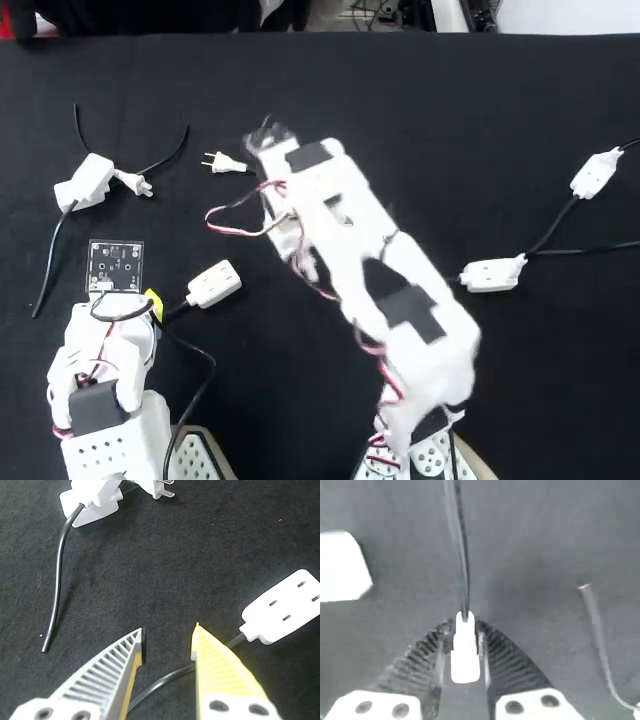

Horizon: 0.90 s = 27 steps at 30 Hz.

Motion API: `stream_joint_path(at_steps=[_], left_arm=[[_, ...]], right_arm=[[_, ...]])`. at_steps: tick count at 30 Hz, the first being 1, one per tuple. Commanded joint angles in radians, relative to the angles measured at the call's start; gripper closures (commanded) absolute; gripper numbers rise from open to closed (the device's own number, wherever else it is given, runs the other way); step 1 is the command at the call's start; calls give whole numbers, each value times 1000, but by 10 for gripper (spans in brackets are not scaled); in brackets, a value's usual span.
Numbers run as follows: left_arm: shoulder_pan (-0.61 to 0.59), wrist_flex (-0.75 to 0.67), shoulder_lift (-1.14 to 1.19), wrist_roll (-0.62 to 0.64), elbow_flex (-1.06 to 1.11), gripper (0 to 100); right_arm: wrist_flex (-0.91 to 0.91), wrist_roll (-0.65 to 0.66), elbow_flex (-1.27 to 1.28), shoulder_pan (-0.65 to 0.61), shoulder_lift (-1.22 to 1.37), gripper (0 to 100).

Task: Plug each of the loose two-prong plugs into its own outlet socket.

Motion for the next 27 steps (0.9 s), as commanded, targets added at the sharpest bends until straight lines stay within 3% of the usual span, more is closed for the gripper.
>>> stream_joint_path(at_steps=[1,7,12,17,22,27], left_arm=[[2,-20,0,11,-15,834],[7,-14,0,63,-58,834],[39,-8,-2,181,-133,834],[240,-15,-2,244,-189,834],[418,-17,-2,278,-268,830],[481,-8,-2,278,-335,829]], right_arm=[[-212,-66,189,-18,-282,986],[-540,-172,579,-66,-679,987],[-689,-308,762,-74,-923,987],[-836,-428,924,-147,-1136,987],[-991,-425,1148,-236,-1406,987],[-996,-374,1326,-288,-1770,987]])
